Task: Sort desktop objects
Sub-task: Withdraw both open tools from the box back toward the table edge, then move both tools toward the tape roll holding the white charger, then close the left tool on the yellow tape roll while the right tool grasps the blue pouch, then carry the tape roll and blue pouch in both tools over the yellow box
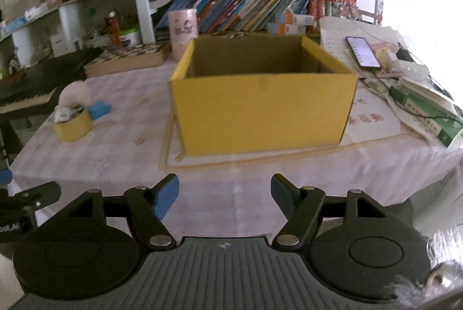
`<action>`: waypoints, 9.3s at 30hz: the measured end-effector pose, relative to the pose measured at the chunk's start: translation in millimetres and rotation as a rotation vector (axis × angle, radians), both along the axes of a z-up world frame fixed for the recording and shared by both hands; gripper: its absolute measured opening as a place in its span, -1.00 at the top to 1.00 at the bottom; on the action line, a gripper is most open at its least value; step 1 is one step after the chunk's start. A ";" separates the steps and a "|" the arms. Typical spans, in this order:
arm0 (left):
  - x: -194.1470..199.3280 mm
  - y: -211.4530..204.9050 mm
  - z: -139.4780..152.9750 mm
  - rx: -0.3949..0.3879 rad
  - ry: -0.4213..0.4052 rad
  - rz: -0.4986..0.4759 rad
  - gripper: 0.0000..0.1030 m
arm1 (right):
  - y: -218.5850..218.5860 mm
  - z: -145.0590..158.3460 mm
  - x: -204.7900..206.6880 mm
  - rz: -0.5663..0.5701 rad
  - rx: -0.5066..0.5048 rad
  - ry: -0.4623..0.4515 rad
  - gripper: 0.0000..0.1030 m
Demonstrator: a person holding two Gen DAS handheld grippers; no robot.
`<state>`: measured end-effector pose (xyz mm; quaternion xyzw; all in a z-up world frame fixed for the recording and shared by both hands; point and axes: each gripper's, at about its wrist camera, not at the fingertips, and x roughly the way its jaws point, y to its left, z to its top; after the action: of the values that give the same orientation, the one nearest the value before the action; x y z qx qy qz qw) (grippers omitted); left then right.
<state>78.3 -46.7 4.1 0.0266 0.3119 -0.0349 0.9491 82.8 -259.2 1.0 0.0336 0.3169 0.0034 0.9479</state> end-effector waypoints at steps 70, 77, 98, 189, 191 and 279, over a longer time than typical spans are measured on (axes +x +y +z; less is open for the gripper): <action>49.7 103.5 -13.2 0.038 0.048 0.234 -0.85 | 151.2 -25.0 99.7 0.399 -0.011 0.105 -0.52; 77.8 100.2 -8.1 0.051 0.045 0.253 -0.85 | 150.9 -19.9 135.0 0.428 -0.004 0.095 -0.52; 169.5 87.2 -22.3 0.020 0.121 0.202 -0.86 | 138.5 -13.3 227.6 0.405 0.019 0.055 -0.52; 148.8 115.6 16.8 -0.006 -0.102 0.130 -0.79 | 167.9 6.5 246.8 0.511 0.016 0.052 0.27; 146.1 114.1 17.5 -0.013 -0.109 0.092 -0.79 | 162.7 12.2 234.9 0.477 0.028 0.045 0.27; 67.8 -66.8 69.2 0.006 -0.375 -0.704 -0.79 | -30.6 29.7 -12.8 -0.307 0.131 0.020 0.28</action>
<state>146.1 -113.5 73.3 0.1405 0.1050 -0.3515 0.9196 70.0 -289.8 30.8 0.1432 0.3166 -0.1214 0.9298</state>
